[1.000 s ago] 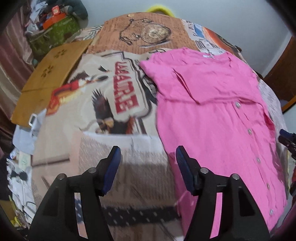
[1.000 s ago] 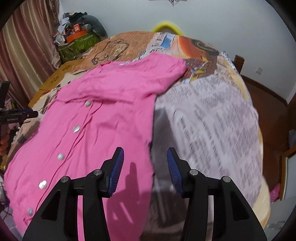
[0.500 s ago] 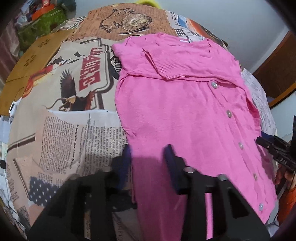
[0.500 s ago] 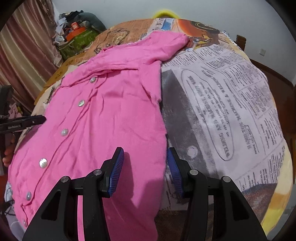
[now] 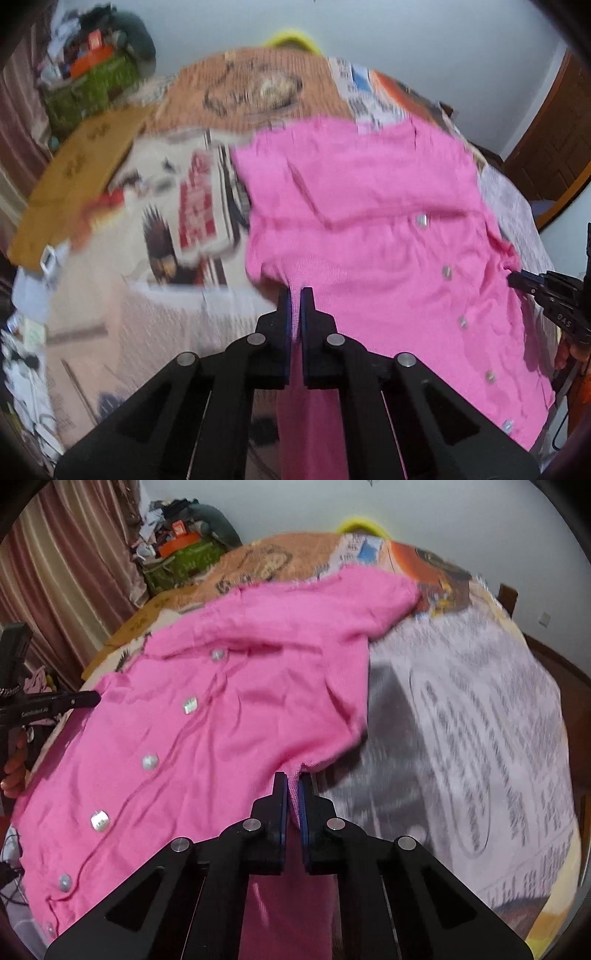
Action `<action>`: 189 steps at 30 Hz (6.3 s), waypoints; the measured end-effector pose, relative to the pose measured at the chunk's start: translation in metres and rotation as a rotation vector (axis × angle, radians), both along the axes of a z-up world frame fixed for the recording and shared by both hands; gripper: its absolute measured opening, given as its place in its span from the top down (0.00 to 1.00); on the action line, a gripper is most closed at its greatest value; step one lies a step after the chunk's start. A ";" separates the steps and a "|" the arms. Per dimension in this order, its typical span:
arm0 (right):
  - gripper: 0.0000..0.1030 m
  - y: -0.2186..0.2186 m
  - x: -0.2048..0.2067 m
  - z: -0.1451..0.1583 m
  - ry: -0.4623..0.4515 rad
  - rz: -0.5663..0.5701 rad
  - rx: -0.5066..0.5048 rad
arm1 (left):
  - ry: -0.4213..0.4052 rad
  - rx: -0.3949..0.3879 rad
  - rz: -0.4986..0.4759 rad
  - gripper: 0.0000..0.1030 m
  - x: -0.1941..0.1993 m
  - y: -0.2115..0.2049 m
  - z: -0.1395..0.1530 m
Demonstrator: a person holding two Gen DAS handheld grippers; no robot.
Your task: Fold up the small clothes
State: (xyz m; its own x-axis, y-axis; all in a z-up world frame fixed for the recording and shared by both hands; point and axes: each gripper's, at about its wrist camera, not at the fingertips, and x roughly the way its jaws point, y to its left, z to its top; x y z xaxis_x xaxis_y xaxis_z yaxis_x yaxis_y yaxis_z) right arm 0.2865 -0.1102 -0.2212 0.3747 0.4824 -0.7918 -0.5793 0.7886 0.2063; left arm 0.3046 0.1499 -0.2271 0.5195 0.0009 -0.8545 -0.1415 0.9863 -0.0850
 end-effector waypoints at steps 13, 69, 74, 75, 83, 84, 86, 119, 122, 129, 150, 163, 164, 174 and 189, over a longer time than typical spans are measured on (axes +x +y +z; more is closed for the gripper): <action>0.95 0.024 0.060 0.025 -0.102 -0.046 0.006 | 0.036 0.077 0.034 0.91 0.081 0.015 -0.011; 0.94 -0.011 -0.011 0.094 -0.187 -0.052 0.116 | -0.182 -0.053 0.019 0.97 -0.026 0.015 0.086; 0.94 -0.004 0.011 0.120 -0.269 -0.067 0.142 | -0.223 -0.021 0.032 0.97 0.012 0.021 0.104; 0.94 -0.003 0.017 0.123 -0.277 -0.069 0.143 | -0.223 -0.026 0.038 0.97 0.021 0.024 0.105; 0.94 0.011 0.080 0.118 -0.286 -0.096 0.110 | -0.168 -0.028 0.113 0.97 0.092 0.052 0.080; 0.94 0.014 0.086 0.114 -0.281 -0.098 0.102 | -0.155 -0.021 0.120 0.97 0.100 0.056 0.073; 0.94 0.020 0.102 0.106 -0.270 -0.102 0.086 | -0.134 -0.014 0.134 0.97 0.116 0.062 0.061; 0.50 -0.003 0.098 0.042 -0.114 -0.133 0.018 | 0.062 -0.031 0.072 0.50 0.098 0.074 -0.022; 0.50 -0.007 0.079 0.025 -0.073 -0.132 0.015 | 0.085 -0.033 0.056 0.50 0.082 0.066 -0.034; 0.57 -0.007 0.068 0.001 0.013 -0.129 0.056 | 0.096 -0.027 0.042 0.69 0.085 0.050 -0.050; 0.94 -0.013 0.015 0.031 -0.050 -0.089 0.091 | -0.003 -0.080 -0.014 0.94 -0.006 0.039 -0.003; 0.93 -0.020 -0.030 -0.007 0.044 -0.090 -0.017 | 0.116 0.035 0.028 0.95 -0.085 0.046 -0.039; 0.93 -0.020 -0.029 -0.007 0.049 -0.090 -0.028 | 0.105 0.040 0.038 0.95 -0.086 0.049 -0.035; 0.65 -0.015 -0.015 0.031 -0.074 -0.090 -0.041 | -0.013 0.031 0.036 0.87 -0.033 0.053 0.018; 0.64 0.041 0.055 0.004 -0.052 -0.001 -0.030 | 0.156 -0.061 -0.126 0.60 0.075 -0.005 -0.052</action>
State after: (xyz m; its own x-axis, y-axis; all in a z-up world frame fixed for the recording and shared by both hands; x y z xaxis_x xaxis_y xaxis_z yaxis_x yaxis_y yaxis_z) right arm 0.3416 -0.0691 -0.2175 0.4160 0.4583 -0.7854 -0.5881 0.7944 0.1521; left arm 0.3796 0.1446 -0.2792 0.3739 -0.1101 -0.9209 -0.0330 0.9907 -0.1318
